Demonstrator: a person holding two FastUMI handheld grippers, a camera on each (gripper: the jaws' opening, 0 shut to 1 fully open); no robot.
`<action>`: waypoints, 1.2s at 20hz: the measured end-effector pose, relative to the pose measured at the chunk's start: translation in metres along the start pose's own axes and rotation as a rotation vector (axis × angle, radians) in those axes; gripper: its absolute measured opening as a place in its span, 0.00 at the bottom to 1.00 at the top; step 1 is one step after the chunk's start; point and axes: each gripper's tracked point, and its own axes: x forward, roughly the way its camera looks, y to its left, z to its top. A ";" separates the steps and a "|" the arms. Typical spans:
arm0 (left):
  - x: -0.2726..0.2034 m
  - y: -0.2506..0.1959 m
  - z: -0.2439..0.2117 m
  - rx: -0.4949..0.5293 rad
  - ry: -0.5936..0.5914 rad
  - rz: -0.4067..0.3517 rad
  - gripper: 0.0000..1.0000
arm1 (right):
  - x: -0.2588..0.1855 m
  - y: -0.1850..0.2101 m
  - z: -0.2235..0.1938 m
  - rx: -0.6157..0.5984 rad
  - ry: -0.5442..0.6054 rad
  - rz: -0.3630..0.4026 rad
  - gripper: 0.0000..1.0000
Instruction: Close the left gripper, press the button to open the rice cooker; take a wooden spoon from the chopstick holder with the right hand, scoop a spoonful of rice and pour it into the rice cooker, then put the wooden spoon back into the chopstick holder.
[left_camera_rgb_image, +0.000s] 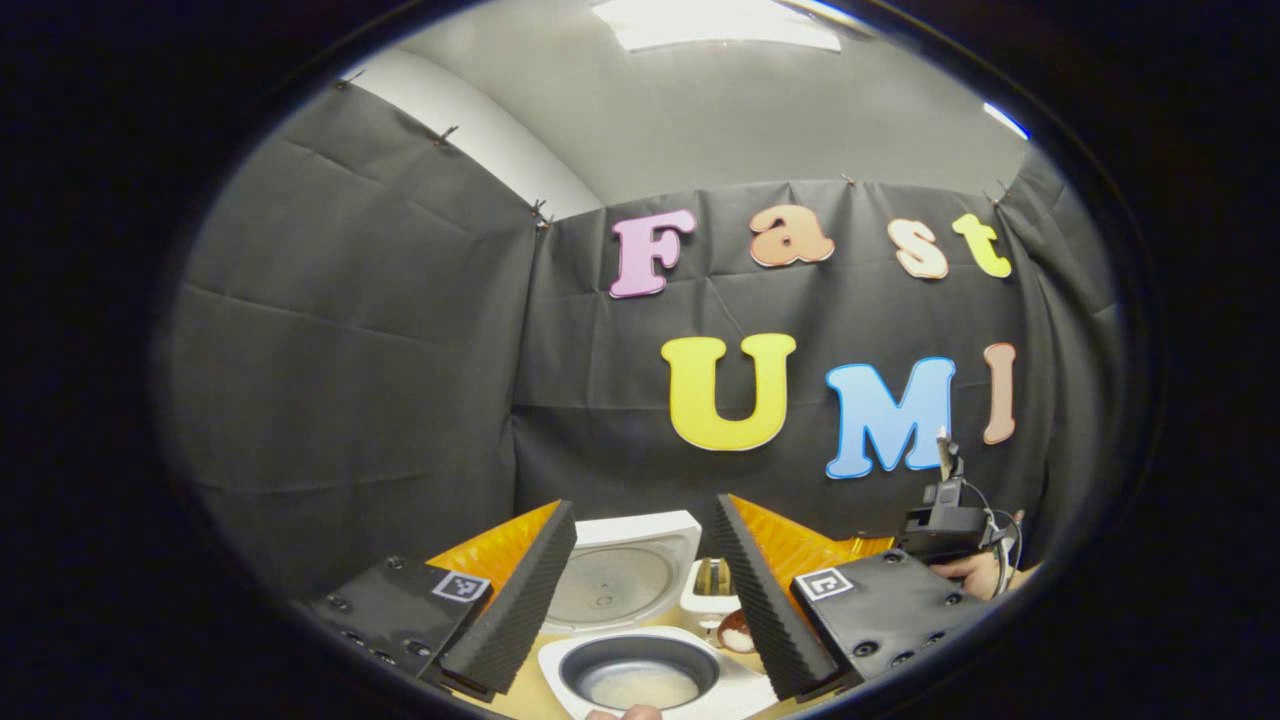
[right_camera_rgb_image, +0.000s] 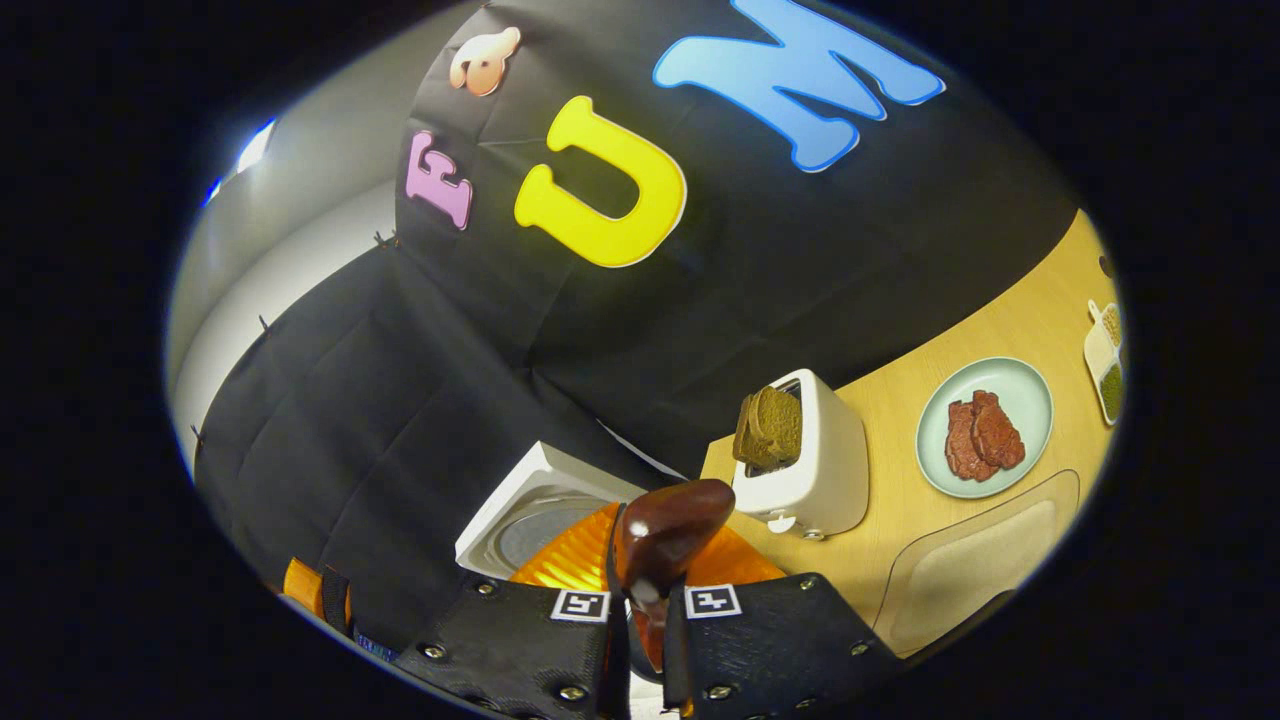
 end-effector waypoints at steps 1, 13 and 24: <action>0.001 0.005 0.000 0.001 0.002 0.005 0.95 | 0.004 0.002 -0.006 -0.021 0.006 -0.004 0.13; 0.000 0.036 -0.008 0.001 0.006 0.034 0.95 | 0.052 0.020 -0.064 -0.220 0.119 -0.042 0.13; -0.004 0.054 -0.018 -0.003 0.020 0.063 0.94 | 0.061 0.051 -0.090 -0.495 0.160 -0.020 0.13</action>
